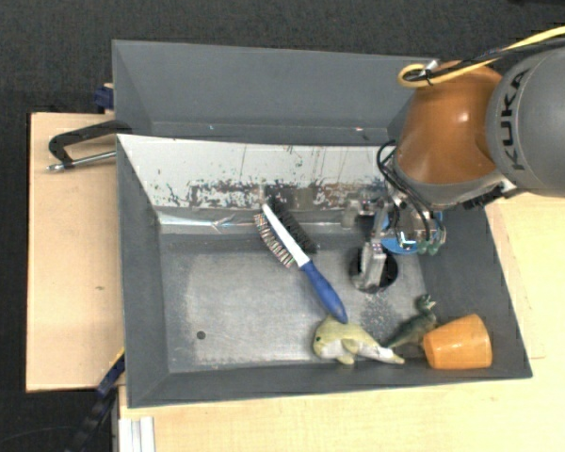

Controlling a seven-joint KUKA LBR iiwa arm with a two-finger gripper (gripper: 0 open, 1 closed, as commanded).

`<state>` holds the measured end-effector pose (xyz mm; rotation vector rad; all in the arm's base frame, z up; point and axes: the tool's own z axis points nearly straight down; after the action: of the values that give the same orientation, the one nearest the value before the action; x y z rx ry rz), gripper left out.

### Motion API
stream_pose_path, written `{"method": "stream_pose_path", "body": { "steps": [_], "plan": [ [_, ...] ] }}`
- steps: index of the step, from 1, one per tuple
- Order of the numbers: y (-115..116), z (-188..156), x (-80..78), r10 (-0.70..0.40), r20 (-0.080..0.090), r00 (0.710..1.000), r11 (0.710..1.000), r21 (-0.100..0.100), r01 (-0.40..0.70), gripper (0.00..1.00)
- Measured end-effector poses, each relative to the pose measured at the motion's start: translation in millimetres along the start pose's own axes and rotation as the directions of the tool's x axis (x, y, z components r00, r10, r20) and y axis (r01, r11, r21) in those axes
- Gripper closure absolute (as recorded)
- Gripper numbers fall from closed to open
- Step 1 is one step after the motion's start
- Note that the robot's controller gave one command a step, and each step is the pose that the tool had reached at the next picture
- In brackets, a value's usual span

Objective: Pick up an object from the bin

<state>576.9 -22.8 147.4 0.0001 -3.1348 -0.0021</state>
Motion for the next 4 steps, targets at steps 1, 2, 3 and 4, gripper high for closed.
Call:
{"method": "stream_pose_path", "body": {
  "steps": [1, 2, 3, 4],
  "plan": [
    [56.3, 72.2, 5.9, -0.398, 0.008, 0.917, 0.917, 0.004, 0.398, 0.00],
    [-37.4, 57.0, 8.2, -0.407, 0.011, 0.913, 0.913, 0.010, 0.407, 0.00],
    [-31.2, 57.8, 8.1, -0.414, 0.012, 0.910, 0.910, 0.005, 0.414, 1.00],
    [-31.2, 57.8, 8.1, -0.414, 0.012, 0.910, 0.910, 0.005, 0.414, 0.00]
  ]
}}
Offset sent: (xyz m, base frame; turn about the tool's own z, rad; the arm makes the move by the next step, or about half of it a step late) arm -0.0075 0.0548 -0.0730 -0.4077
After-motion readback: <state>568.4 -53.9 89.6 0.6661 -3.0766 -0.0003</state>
